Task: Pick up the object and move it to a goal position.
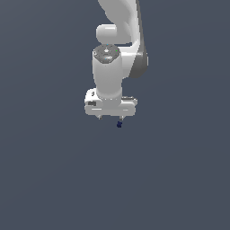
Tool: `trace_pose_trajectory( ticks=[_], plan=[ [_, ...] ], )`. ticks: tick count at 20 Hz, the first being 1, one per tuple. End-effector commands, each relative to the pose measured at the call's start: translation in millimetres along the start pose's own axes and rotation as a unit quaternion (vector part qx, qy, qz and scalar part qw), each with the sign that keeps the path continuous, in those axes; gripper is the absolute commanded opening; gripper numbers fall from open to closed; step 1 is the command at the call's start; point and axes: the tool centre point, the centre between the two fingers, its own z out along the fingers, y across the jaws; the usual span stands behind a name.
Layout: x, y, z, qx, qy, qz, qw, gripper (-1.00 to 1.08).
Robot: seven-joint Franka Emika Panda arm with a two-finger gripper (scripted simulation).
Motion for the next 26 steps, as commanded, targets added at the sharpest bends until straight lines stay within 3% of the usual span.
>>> trace_pose_trajectory(
  ticks=[1,11,18,26],
  plan=[
    [0.0,0.0,0.0,0.000,0.000,0.000,1.0000,1.00],
    [-3.8,36.1,0.5,-0.003,-0.009,0.020,0.9998,1.00],
    [-4.2,34.5,2.2,-0.004,-0.008,0.012,0.9999,1.00],
    [-8.7,31.3,14.7,-0.008,-0.009,-0.041,0.9991,1.00]
  ],
)
